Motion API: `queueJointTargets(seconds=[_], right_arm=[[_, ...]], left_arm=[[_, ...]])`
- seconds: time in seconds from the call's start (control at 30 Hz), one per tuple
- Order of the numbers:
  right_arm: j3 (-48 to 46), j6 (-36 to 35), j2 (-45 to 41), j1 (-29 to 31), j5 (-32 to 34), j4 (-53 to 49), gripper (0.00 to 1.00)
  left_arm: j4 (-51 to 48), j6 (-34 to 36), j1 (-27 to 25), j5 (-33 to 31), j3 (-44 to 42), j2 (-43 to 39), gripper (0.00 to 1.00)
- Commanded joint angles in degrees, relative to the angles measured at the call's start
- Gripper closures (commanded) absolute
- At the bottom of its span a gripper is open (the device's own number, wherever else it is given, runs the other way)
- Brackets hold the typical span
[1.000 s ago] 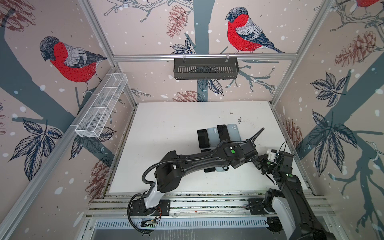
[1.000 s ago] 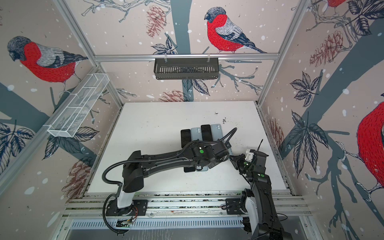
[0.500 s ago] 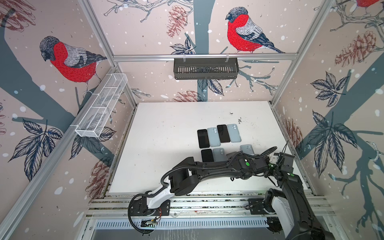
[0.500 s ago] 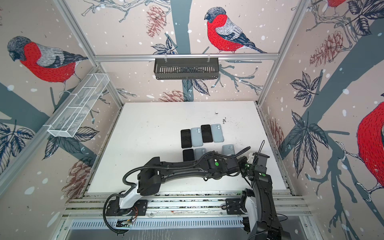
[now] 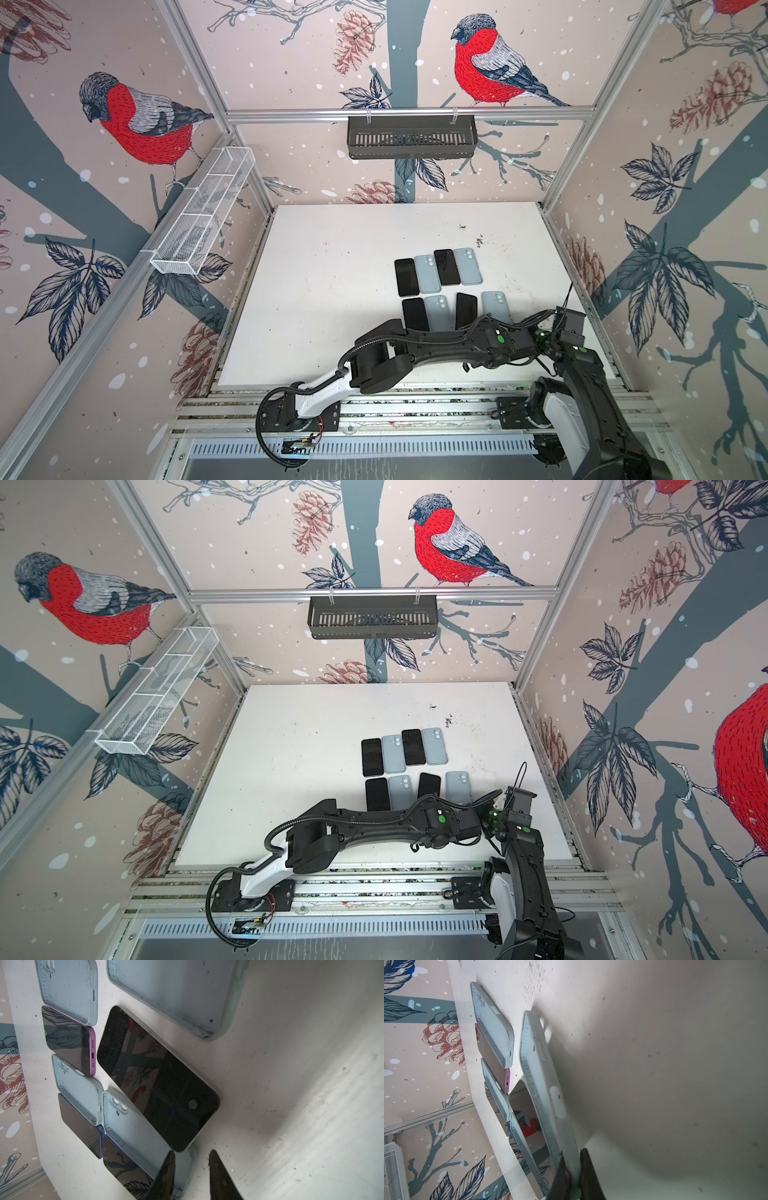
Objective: Take the phone out of the phone case
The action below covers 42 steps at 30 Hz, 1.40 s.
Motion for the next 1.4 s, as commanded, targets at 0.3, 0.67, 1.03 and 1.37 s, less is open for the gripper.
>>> queueJointTargets(seconds=[0.3,0.67,1.03,1.37], right_arm=[[0.4,-8.4,-0.2,0.4,-1.4,-7.4,1.00],[-5.6,-2.9,0.3,3.9,-1.6,4.2,1.00],[-3.3,-5.2,6.0,4.7,0.6,9.3,1.00],[-0.9,-7.8,10.6,4.8,0.0,9.7,1.00]], left_arm=[[8.4,-13.1,7.1,7.3,-9.8,-13.1,0.36],[19.6,-21.7,15.1,20.3,-31.3,-26.5,0.65],[23.0,-20.5,16.2,25.3,-29.0,-19.6,0.71],[20.6,-19.4,16.2,25.8,-23.2,-13.9,0.75]])
